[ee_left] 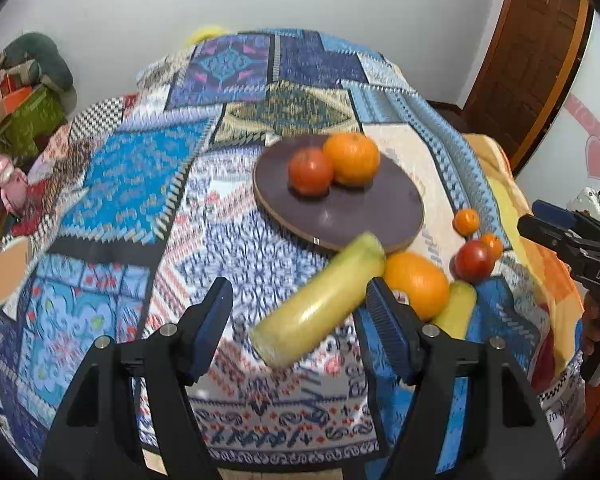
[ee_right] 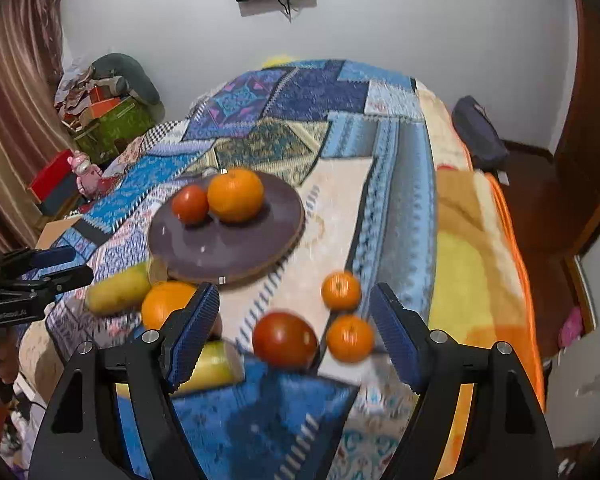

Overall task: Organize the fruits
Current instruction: 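Move the left tool to the yellow-green cucumber while the right tool approaches another red tomato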

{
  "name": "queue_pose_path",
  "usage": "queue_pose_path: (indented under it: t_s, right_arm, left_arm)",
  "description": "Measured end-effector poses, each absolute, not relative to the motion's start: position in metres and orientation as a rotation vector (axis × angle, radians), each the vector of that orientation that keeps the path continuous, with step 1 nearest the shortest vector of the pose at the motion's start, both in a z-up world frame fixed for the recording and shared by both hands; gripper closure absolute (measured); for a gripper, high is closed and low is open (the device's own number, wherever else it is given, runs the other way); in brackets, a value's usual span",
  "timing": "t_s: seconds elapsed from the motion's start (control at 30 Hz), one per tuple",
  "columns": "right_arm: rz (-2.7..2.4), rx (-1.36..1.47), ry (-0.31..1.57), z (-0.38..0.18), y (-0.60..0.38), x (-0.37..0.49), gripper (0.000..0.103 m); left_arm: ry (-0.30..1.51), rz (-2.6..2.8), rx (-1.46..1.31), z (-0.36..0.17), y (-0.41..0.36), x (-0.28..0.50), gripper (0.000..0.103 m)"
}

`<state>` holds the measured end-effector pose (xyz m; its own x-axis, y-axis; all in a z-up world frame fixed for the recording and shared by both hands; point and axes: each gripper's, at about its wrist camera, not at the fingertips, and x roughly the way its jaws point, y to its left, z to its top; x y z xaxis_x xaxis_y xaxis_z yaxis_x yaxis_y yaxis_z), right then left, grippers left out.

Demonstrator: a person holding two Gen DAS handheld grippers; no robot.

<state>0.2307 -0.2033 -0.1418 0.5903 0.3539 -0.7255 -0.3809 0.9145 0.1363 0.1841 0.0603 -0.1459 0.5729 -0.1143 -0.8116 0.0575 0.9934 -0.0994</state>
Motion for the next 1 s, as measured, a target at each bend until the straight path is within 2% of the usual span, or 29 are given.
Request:
queue_pose_path:
  t_s: [0.17,0.23,0.3,0.8,1.0]
  right_arm:
    - [0.418,-0.011,0.888,-0.16,-0.21,0.219,0.028]
    - [0.417,-0.001,0.908,-0.168,-0.211,0.216,0.028]
    - [0.418,0.006,0.935,-0.177,-0.21,0.215,0.028]
    - [0.439,0.033,0.973,-0.199,-0.199,0.226,0.028]
    - [0.466,0.08,0.977,-0.201,-0.194,0.229,0.032]
  left_arm:
    - [0.986,-0.109,-0.053,-0.16,0.058,0.18,0.032]
    - [0.996,-0.11,-0.043,-0.166,0.057,0.182,0.025]
    - [1.001,-0.11,-0.037,-0.171,0.056,0.185,0.023]
    - [1.062,-0.168,-0.029,-0.2,0.042,0.222,0.023]
    - [1.031,-0.183,-0.018,-0.199,0.04,0.217,0.032]
